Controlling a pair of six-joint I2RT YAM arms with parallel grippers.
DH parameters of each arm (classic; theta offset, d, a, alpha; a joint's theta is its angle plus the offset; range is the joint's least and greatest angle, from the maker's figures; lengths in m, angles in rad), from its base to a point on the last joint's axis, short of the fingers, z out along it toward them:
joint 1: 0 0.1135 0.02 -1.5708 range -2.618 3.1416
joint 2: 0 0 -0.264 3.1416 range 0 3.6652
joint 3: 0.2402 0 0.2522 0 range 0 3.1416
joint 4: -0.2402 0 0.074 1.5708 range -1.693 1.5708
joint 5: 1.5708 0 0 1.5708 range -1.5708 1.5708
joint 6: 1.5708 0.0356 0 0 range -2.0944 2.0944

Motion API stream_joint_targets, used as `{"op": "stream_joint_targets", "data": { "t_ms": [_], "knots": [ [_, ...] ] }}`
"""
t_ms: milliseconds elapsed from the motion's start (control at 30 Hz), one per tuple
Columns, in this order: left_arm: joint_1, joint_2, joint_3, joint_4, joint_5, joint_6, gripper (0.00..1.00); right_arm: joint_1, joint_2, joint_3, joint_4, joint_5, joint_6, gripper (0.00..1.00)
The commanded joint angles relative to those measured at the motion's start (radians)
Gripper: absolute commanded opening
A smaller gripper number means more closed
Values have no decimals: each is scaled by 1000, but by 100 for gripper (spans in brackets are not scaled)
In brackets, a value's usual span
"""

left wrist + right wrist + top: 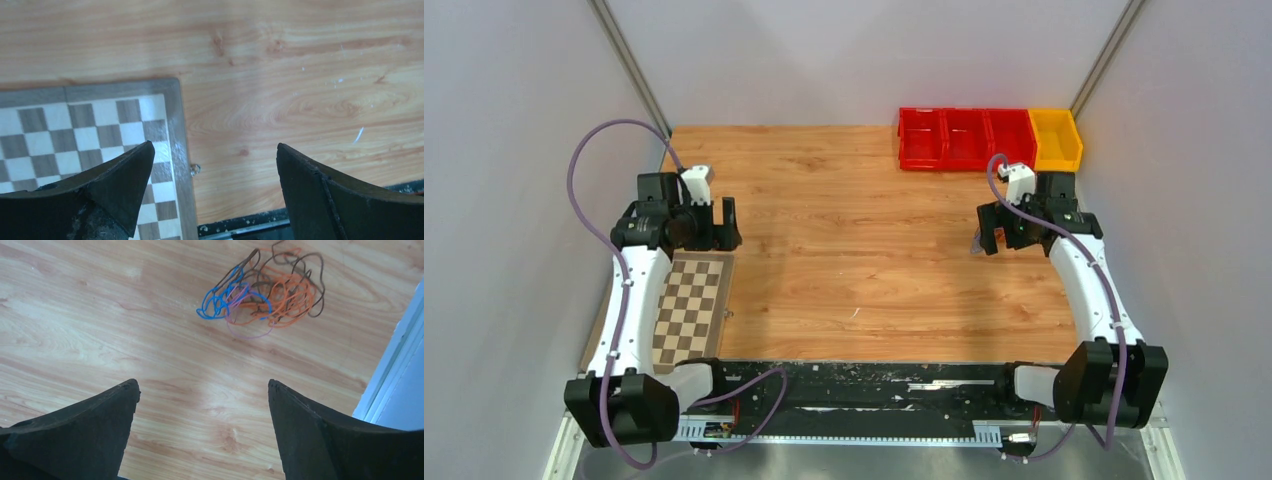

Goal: Untangle the cables

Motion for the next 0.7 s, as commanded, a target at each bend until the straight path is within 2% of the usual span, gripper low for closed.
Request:
{"op": "stream_joint_targets", "data": {
  "t_ms": [0,67,267,433,667],
  "knots": [
    [1,9,122,99,-55,-7,100,-11,87,141,-38,-1,-30,100],
    [0,16,149,134,-55,-5,100,-51,157,210,-84,-71,-53,100],
    [-20,38,175,192,-41,25,100,-99,390,339,-113,-18,-105,100],
    [-51,73,175,183,-84,52,100,-102,583,401,-118,-13,-135,100],
    [-54,53,118,213,-74,84,100,-100,769,461,-117,-115,-130,100]
  ]
}}
